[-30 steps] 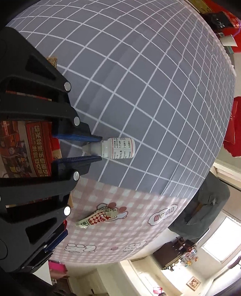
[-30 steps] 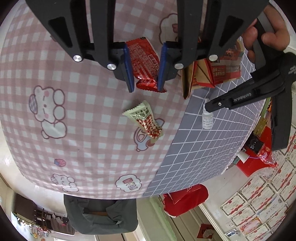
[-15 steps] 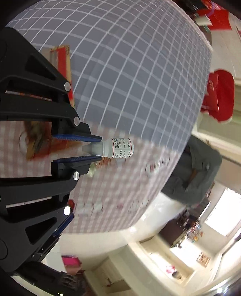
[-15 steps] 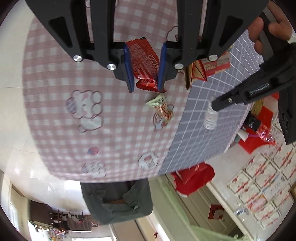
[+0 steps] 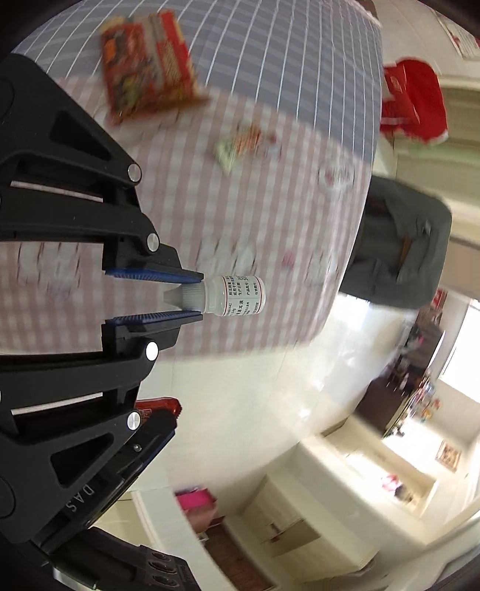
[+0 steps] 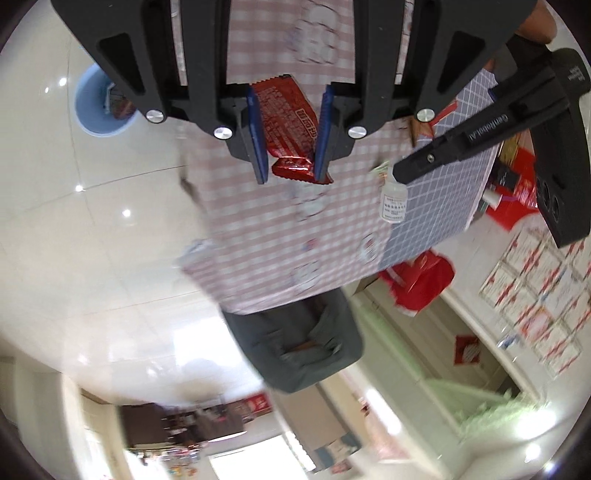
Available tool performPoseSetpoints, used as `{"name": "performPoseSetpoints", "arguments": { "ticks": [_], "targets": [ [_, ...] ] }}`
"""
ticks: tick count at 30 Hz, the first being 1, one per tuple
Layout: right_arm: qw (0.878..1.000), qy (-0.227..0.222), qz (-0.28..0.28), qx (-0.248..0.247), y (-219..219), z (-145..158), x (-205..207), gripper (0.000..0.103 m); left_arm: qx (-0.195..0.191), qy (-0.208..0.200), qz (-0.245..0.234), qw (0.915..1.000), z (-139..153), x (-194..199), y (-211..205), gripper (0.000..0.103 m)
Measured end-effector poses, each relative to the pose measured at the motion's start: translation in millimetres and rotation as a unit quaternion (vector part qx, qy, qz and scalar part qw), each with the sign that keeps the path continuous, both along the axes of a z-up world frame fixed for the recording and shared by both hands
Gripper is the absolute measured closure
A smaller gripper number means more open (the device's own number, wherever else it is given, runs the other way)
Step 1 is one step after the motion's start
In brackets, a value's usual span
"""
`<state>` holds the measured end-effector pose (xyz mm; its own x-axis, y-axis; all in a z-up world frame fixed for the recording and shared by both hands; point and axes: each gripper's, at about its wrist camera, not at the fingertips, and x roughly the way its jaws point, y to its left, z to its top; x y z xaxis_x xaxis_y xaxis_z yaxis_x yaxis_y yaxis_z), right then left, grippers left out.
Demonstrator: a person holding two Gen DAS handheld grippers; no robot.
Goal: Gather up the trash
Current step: 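Carry the bottle and red wrapper over the blue bucket and open both tools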
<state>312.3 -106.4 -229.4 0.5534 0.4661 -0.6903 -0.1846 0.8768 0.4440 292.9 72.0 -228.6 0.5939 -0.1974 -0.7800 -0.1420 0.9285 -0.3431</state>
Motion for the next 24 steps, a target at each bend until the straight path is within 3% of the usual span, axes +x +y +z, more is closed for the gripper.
{"name": "performPoseSetpoints", "arguments": {
  "ticks": [10,13,18,20,24],
  "targets": [
    [0.995,-0.006,-0.099,-0.005,-147.0,9.9,-22.6,0.078,-0.006,0.010,-0.123,0.9924,0.3,8.4,-163.9,0.089],
    [0.993,-0.007,-0.118,-0.004,-177.0,9.5,-27.2,0.078,-0.004,0.014,-0.148,0.9889,-1.7,9.4,-199.7,0.094],
    [0.990,-0.004,-0.140,0.000,-212.7,5.6,-29.5,0.074,0.000,0.020,-0.168,0.9857,-5.7,12.0,-239.0,0.094],
    [0.989,0.004,-0.145,0.000,-220.4,2.3,-29.0,0.060,-0.001,0.023,-0.171,0.9851,-8.0,13.8,-252.2,0.094],
    [0.988,0.001,-0.154,-0.003,-241.1,2.1,-33.2,0.057,-0.001,0.024,-0.173,0.9846,-9.0,17.3,-267.4,0.094]
  ]
}}
